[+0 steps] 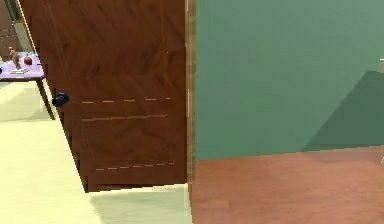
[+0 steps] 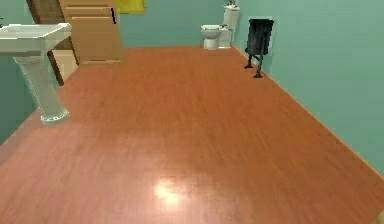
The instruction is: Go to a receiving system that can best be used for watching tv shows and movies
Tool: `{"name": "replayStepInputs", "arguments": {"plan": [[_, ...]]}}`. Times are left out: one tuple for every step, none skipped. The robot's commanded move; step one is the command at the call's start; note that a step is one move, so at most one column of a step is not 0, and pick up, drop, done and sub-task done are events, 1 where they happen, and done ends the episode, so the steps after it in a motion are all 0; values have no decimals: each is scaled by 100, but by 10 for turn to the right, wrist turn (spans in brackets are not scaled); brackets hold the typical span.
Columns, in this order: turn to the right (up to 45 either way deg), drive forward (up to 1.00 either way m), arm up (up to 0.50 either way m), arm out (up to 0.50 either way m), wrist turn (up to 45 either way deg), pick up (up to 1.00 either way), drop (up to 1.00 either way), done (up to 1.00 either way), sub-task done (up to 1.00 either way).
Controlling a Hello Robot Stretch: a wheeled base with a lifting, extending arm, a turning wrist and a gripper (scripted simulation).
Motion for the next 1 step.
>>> {"name": "replayStepInputs", "arguments": {"plan": [[30, 0, 0, 0, 0, 0, 0, 0, 0]]}}
